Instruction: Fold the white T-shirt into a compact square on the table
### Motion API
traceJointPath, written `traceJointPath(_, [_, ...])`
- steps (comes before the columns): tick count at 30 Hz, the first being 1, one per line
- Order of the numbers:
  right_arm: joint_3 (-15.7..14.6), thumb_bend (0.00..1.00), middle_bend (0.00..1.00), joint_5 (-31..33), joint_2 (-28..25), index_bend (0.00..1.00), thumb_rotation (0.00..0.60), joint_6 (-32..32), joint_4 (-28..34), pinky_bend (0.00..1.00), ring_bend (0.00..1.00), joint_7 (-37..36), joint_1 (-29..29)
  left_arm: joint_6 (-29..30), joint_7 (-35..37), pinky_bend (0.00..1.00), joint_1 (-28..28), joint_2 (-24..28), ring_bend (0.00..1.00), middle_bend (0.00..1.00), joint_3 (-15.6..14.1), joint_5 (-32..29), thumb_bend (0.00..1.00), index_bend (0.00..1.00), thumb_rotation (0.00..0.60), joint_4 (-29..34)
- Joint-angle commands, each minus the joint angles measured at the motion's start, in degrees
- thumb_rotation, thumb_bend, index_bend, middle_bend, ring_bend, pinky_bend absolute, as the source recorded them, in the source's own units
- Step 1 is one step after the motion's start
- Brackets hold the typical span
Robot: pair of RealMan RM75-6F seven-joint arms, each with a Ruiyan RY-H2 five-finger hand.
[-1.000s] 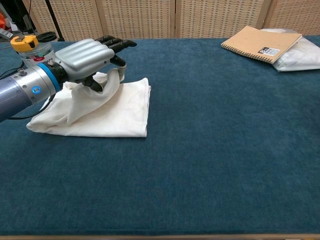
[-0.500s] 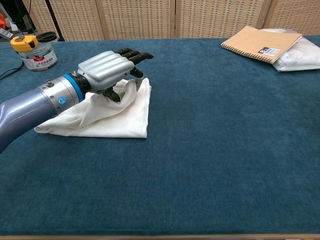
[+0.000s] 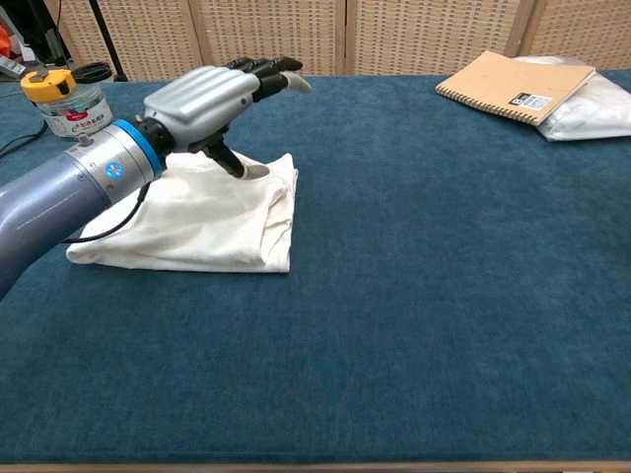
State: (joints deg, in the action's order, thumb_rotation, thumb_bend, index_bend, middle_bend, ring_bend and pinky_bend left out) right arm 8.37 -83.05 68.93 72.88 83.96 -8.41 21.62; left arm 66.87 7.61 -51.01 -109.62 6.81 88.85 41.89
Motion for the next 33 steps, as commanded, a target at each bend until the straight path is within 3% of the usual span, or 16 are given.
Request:
traceJointPath(1, [-0.1,0.1,0.0,-0.1,0.0,0.0,0.6,0.0,0.1,0.0,0.0,0.1,0.0,0.2,-0.7,0.0,1.4,3.8,0.0,0.0,0.0,-0.7,0.22,0.0,0.6,4.5])
traceJointPath(5, [-0.1,0.1,0.0,-0.1,0.0,0.0,0.6,0.1,0.2,0.0,0.0,0.2,0.0,-0.3,-3.4,0.0,3.4,6.9,0.0,0.0,-1.0,-1.4,0.22,0.0,0.6,6.9])
traceJointPath(15, [-0.1,0.1,0.0,-0.1,0.0,0.0,0.6,-0.1,0.2,0.0,0.0,0.3,0.0,-7.7,-2.6,0.0,3.6,9.6,0.0,0.0,1.8,-7.4,0.23,0.0,0.6,2.5])
traceJointPath(23, [-0.2,0.1,0.0,0.1,0.3,0.0,0.6,-0.4,0.0,0.0,0.0,0.7,0.1,-10.9,0.7,0.0,5.8,12.6,0.0,0.0,0.4,-8.4,0.25,0.0,0.6,2.6])
traceJointPath(33, [-0.4,0.1,0.0,0.3,0.7,0.0,0.6,-0.9,-0.1,0.0,0.0,1.6,0.2,-11.8,3.2,0.0,4.7,9.8,0.0,0.0,1.4,-8.9,0.25,0.01,0.6,-1.8])
